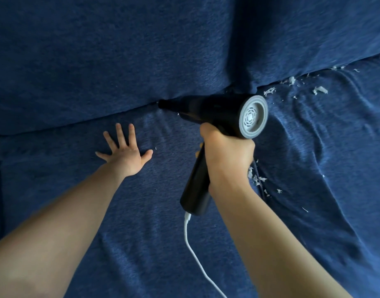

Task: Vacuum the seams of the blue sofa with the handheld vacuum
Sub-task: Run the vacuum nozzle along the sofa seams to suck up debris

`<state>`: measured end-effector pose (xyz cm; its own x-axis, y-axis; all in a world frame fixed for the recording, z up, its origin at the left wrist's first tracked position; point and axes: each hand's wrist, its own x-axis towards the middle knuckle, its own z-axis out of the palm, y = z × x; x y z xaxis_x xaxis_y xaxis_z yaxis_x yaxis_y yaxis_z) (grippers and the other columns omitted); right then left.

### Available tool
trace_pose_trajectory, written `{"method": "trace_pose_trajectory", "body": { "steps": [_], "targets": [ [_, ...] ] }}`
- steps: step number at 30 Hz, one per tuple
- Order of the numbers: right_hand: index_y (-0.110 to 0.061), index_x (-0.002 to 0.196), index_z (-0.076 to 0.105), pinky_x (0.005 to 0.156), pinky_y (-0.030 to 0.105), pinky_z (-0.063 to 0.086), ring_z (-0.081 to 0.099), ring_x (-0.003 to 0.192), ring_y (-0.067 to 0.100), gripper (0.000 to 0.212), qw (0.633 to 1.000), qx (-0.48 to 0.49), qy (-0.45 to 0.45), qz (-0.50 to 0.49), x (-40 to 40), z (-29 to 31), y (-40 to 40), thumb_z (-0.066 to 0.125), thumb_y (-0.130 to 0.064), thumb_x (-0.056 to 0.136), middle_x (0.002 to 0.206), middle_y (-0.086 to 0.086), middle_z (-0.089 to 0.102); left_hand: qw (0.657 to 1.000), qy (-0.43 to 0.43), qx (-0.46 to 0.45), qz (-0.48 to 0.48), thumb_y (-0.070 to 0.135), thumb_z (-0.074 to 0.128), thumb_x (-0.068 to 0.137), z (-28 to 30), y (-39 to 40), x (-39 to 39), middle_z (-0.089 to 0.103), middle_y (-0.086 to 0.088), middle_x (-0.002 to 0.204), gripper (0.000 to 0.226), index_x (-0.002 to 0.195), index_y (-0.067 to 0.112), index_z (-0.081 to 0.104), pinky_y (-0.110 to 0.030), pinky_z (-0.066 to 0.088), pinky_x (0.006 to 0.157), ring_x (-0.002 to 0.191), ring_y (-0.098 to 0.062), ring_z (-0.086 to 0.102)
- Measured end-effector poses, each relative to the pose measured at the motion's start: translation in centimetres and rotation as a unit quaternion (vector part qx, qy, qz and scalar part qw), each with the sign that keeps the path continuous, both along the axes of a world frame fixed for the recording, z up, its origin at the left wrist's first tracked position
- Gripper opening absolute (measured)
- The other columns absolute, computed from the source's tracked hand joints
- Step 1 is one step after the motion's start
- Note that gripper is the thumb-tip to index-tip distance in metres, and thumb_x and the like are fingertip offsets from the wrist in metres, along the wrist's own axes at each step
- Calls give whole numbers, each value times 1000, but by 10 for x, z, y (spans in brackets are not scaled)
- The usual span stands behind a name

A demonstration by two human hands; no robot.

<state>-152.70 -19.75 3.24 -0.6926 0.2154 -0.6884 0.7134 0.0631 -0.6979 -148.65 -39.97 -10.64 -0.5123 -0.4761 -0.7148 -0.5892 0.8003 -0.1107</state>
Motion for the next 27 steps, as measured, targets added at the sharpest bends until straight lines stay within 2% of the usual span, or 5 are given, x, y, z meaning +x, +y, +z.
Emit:
{"method": "trace_pose_trajectory", "body": {
  "steps": [5, 11, 17, 24, 27],
  "targets": [
    [-15, 69, 67, 77, 44, 63, 73, 73, 29, 16, 1000, -12, -15, -2, -8, -7, -15, 74, -30, 67, 71, 6, 73, 1000, 8, 3, -1, 74, 30, 87, 0, -1, 1, -40, -3, 152, 97, 145, 28, -33, -76, 7, 106, 141, -40, -28],
    [-13, 64, 66, 79, 52, 62, 74, 76, 34, 27, 1000, -1, -4, 15, -5, 3, 9, 69, -36, 51, 66, 6, 72, 1000, -7, 15, 15, 73, 28, 88, 6, 8, 3, -42, -2, 151, 95, 145, 28, -34, -74, 8, 107, 141, -39, -29],
    [-10, 73, 70, 76, 50, 62, 73, 74, 31, 34, 997, 57, 24, 54, -6, 17, 47, 68, -37, 53, 69, 6, 73, 999, -26, 11, 22, 77, 30, 85, 9, 28, 13, -45, -6, 148, 103, 144, 24, -36, -72, 9, 109, 141, -39, -30],
    [-9, 71, 67, 74, 47, 62, 73, 75, 34, 22, 991, 47, 22, 121, 0, 26, 83, 76, -28, 67, 67, 9, 71, 999, -10, 4, 44, 78, 35, 83, 6, 63, 25, -42, -6, 150, 108, 145, 22, -34, -71, 11, 109, 142, -37, -28],
    [-9, 72, 68, 73, 51, 62, 73, 74, 35, 29, 989, 35, 31, 143, -1, 28, 92, 70, -33, 57, 67, 9, 71, 999, -3, 1, 47, 77, 38, 83, 6, 65, 27, -41, -4, 151, 108, 145, 24, -33, -71, 10, 110, 143, -36, -27]
  ]
}}
